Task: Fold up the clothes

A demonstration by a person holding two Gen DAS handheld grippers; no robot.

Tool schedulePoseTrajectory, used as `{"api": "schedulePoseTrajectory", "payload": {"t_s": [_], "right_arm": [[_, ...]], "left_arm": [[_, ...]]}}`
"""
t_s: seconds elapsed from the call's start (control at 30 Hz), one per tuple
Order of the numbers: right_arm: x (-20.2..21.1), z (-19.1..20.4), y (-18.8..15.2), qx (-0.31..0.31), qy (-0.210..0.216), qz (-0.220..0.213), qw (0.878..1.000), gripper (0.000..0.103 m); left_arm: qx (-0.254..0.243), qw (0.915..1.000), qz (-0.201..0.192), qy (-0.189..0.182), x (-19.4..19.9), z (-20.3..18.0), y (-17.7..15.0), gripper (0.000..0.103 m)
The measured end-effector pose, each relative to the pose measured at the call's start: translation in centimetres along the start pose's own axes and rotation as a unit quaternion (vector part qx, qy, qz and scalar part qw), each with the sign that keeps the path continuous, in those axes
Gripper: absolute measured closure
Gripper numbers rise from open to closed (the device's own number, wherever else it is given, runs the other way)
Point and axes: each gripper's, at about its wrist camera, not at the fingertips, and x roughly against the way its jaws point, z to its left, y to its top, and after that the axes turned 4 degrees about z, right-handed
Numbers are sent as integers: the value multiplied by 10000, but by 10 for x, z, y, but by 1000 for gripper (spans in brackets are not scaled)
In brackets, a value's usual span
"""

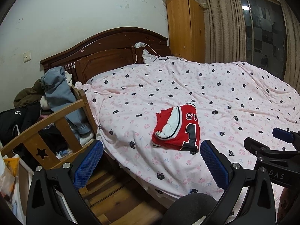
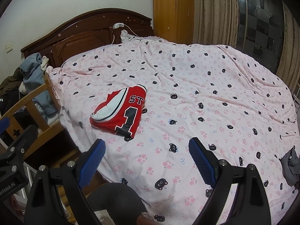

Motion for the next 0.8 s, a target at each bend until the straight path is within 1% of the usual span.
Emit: {"api": "schedulePoseTrajectory", "payload": {"t_s": [0.23,0.8], "right_arm": [[4,5,0,63,26,-16,10000,11],[10,8,-1,140,40,-15,9999,11]], "left_arm": [[131,9999,12,72,1,8,-1,0],[32,10000,3,-29,4,2,-1,0]]}}
